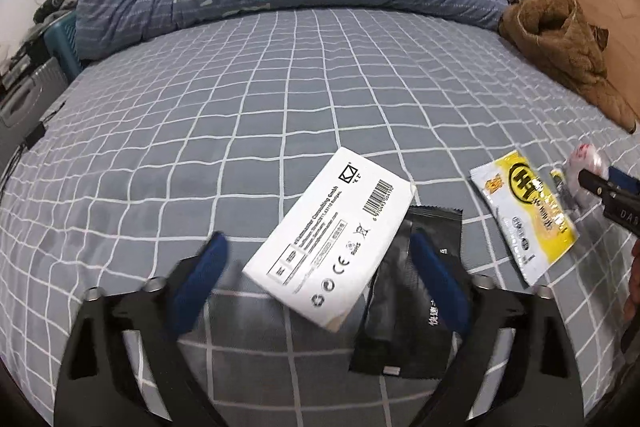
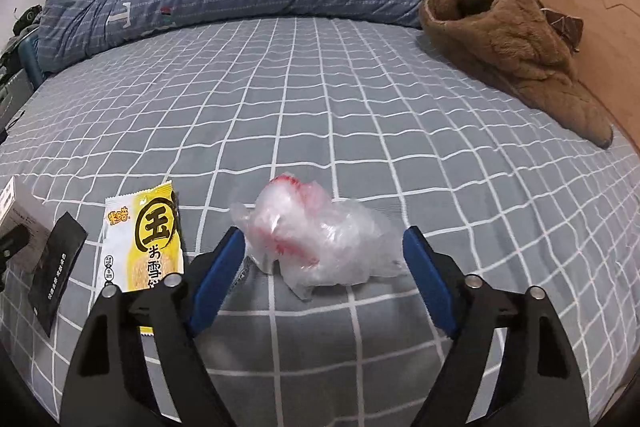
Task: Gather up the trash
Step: 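Grasp the white box with the left tool while the right tool grasps the clear plastic bag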
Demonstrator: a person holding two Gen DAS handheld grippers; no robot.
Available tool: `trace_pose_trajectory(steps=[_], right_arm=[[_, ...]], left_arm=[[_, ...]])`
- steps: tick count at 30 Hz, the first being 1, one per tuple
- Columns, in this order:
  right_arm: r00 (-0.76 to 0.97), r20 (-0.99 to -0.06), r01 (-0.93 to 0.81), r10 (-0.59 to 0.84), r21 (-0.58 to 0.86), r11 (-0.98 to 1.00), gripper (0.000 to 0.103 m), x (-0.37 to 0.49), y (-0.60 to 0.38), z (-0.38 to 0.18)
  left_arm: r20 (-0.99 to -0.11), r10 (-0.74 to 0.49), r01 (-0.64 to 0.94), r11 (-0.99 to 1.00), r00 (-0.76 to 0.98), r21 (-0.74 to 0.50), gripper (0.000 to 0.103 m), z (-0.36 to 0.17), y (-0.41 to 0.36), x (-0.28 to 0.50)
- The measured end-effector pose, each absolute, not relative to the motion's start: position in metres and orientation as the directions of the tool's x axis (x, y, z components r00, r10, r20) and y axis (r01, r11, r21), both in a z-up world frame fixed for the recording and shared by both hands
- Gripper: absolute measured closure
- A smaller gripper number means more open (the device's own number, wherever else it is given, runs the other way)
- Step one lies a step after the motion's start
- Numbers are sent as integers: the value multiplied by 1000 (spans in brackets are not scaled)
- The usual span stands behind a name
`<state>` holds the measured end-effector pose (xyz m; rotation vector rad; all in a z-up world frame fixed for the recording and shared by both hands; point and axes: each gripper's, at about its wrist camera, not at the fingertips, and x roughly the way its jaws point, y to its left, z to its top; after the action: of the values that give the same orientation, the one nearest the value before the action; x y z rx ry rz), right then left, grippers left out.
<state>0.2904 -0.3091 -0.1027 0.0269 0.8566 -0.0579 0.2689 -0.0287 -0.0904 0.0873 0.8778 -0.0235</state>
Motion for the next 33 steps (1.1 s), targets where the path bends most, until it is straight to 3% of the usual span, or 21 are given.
trace_pose_trajectory(steps=[3,6,10,25,33], right_arm=[[648,-761,58,-33,6,998,36,295,-309,-106],[644,-764,59,-44,-8,998,45,298,-308,-108],[647,-761,57,-44,-9,998,50,297,-308,-109],[657,-752,73,-59,-14,997,52,277,-307,-93],[672,-738,85,-63,-7,996,52,254,-302,-72]], left_arm=[[-783,-10,72,996,622,45,40,-95,-28,273],[-785,-13,70,997,620,39,43,-95,-26,274],[-783,-12,67,997,622,38,48,-94,-26,271],[-787,-26,93,995,616,40,65,-81,-32,259],[-779,-25,86,996,627,38,65,-62,-27,239]])
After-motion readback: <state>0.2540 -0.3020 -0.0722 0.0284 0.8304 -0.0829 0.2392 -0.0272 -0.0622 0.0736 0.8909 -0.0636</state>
